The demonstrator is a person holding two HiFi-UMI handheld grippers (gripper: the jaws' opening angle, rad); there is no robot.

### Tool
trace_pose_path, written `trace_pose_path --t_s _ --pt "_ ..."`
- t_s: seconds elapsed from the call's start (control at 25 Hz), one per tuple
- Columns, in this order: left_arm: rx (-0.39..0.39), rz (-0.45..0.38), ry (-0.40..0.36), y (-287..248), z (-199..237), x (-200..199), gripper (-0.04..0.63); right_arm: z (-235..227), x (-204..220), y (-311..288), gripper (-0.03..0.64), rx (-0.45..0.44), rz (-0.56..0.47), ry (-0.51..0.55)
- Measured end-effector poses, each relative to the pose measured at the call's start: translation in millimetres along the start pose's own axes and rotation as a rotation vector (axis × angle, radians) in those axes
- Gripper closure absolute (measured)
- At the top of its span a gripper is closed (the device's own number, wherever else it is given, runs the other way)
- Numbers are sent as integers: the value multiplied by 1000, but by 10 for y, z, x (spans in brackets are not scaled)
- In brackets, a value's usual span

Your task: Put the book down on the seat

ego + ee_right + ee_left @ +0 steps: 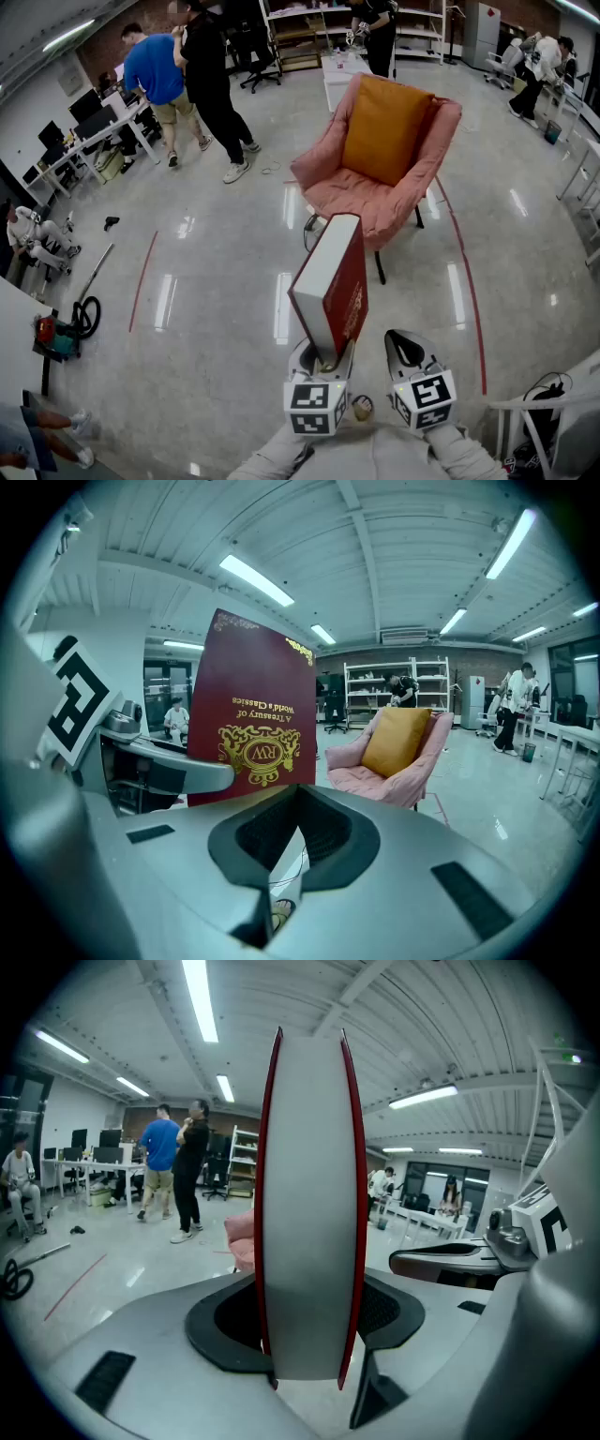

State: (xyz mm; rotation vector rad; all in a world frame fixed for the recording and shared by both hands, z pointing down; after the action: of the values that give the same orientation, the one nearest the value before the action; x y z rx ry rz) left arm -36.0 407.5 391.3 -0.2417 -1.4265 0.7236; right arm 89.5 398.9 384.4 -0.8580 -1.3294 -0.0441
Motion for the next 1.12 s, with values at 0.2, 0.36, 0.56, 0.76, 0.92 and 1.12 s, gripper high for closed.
trace_pose_path --t_s 0.2,0.36,0.56,0.76,0.92,1.12 --pt "4 17 -7 22 -36 45 347 11 26 51 612 4 2 -12" --pt "1 19 -14 2 -33 27 347 -5 14 34 612 2 0 -9" --pt "1 15 -20 -47 -40 -6 347 -39 -1 3 612 0 -2 -6" --pt "-2 11 -23 -72 -53 -57 347 -68 -35 1 612 -19 -15 -16" --pt "-3 12 -30 -119 -38 -108 347 -108 -53 -54 612 -21 -14 -26" --pt "-3 19 -33 -252 -28 -192 347 -246 -82 -150 612 -16 -5 -40"
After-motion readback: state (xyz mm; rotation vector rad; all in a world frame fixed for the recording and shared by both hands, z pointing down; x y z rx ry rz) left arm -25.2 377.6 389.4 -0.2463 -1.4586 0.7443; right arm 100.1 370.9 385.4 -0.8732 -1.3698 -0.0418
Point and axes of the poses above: the fingertips, and each gripper's own axes: y backward along the fingers, z to its left, x out of its underside, the point moved 3 cm from there along y, backward along the fingers, and after that the axes turned 10 degrees about z, right-handed, at the moved point
